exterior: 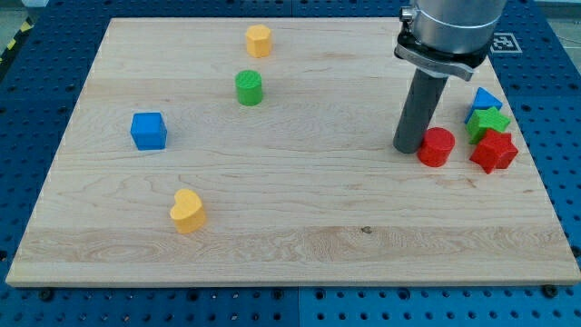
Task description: Push the green circle to the bottom right of the yellow hexagon
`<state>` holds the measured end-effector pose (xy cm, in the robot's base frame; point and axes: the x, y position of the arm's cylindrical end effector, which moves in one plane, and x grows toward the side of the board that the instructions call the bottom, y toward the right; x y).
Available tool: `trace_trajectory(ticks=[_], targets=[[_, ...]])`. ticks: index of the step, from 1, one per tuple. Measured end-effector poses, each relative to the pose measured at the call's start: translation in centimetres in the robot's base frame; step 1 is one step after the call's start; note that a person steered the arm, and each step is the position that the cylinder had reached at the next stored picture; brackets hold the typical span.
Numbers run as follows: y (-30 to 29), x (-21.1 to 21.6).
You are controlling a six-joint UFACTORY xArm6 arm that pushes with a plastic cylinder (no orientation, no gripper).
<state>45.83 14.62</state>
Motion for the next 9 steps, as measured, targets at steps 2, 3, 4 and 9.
trace_trajectory(ticks=[2, 3, 4, 9], targets=[[2.3, 0.3], [3.0, 0.3], [3.8, 0.3], [-7.3, -0.3]])
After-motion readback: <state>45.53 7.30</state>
